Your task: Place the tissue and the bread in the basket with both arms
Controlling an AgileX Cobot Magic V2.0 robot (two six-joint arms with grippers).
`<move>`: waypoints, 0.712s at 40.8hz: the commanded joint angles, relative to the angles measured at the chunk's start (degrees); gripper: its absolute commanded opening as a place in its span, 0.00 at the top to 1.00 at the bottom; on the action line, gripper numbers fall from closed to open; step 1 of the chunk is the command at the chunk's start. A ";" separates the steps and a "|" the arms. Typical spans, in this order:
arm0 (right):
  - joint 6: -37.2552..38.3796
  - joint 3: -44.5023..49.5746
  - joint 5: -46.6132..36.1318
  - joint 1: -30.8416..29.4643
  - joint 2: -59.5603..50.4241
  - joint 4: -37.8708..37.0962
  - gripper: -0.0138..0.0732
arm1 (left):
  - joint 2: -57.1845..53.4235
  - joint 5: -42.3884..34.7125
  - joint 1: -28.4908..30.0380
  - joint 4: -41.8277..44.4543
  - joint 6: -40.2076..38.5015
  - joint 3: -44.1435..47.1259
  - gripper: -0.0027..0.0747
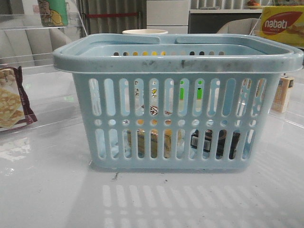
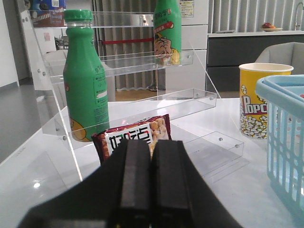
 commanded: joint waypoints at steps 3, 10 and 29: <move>-1.06 7.98 -20.29 -8.35 -7.21 -0.73 0.78 | -1.12 -5.00 0.01 -0.53 -0.10 -0.06 0.85; -1.00 19.25 -35.56 -16.05 -13.98 1.70 0.78 | -1.12 -5.00 0.01 -0.53 -0.10 -0.06 0.85; -1.27 25.91 -45.06 -20.02 -18.40 4.41 0.78 | -1.02 -5.00 0.01 -0.53 -0.10 -0.06 0.85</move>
